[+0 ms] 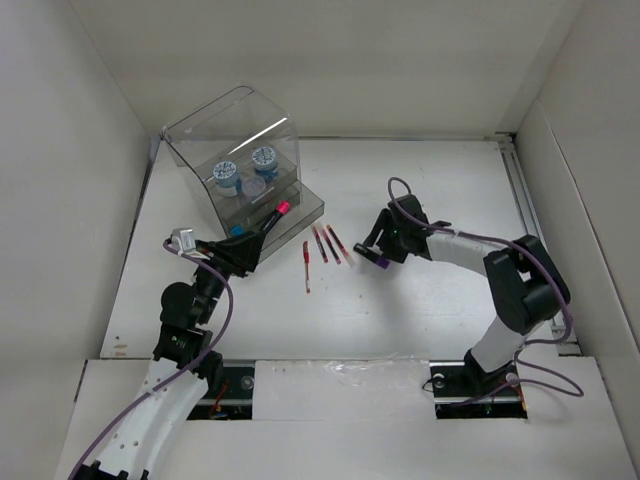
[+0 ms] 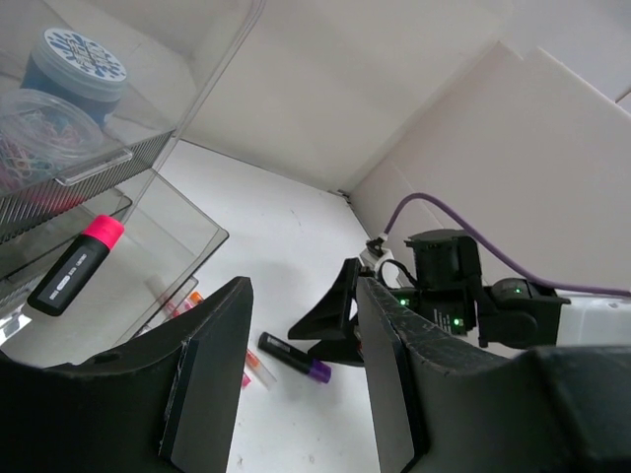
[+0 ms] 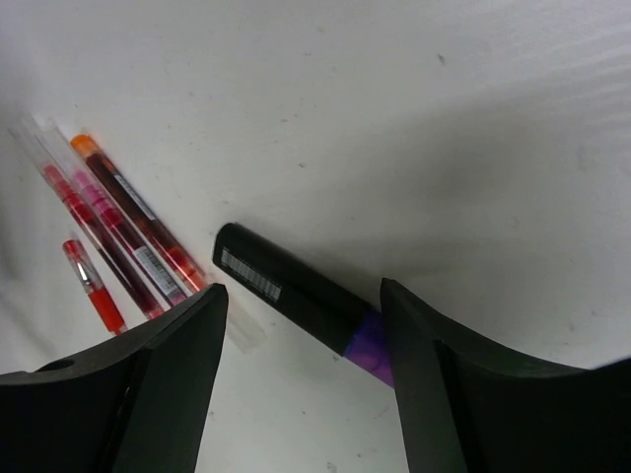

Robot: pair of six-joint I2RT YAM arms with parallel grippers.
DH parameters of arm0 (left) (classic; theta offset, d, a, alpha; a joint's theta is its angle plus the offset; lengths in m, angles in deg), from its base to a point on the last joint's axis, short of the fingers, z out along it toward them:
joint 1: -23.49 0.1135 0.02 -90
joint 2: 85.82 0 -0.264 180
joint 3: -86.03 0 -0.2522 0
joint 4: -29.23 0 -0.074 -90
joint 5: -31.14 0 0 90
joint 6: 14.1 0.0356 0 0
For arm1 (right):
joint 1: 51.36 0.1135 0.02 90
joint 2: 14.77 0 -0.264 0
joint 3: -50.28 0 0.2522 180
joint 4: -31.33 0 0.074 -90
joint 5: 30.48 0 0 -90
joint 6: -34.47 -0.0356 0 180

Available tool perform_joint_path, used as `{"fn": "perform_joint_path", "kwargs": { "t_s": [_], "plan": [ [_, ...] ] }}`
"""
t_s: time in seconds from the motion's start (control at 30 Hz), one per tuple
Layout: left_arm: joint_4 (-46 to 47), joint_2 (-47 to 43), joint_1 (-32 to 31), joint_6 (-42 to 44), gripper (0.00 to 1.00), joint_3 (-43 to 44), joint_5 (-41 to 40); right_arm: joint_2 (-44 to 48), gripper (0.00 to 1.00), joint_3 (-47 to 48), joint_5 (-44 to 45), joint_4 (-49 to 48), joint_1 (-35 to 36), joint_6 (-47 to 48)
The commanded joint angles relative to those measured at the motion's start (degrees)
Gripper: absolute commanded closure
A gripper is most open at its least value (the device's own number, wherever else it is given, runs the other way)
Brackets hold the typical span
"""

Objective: Sort the stationery into containers
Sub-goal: Move the stationery to the center of the board, then pick up the stationery from the center of the board.

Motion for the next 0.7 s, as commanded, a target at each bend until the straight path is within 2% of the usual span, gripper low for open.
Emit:
{"fn": "perform_joint_path", "kwargs": {
  "t_s": [0.0, 0.13, 0.4, 0.53, 0.67],
  "plan": [
    [3.2, 0.1, -0.3, -0.3, 0.57, -0.2, 0.9, 3.6, 0.32, -3.2, 1.2, -1.4, 1.4, -2.1],
    [3.2, 0.1, -0.3, -0.3, 0.57, -0.2, 0.9, 5.1, 0.32, -5.5, 4.8, -0.3, 3.6, -4.1],
    [3.2, 0.1, -0.3, -0.3, 0.57, -0.2, 0.9, 5.1, 0.32, -3.5, 12.1, 5.4, 9.0, -4.6],
    [3.2, 0.1, -0.3, -0.3, 0.57, -0.2, 0.9, 2.3, 0.39, -0.6, 14.4, 8.1, 9.5, -5.2],
    [3.2, 0.1, -0.3, -0.3, 0.57, -0.2, 0.9, -0.2, 0.52, 1.7, 15.9, 10.2, 9.5, -5.8]
  ]
}}
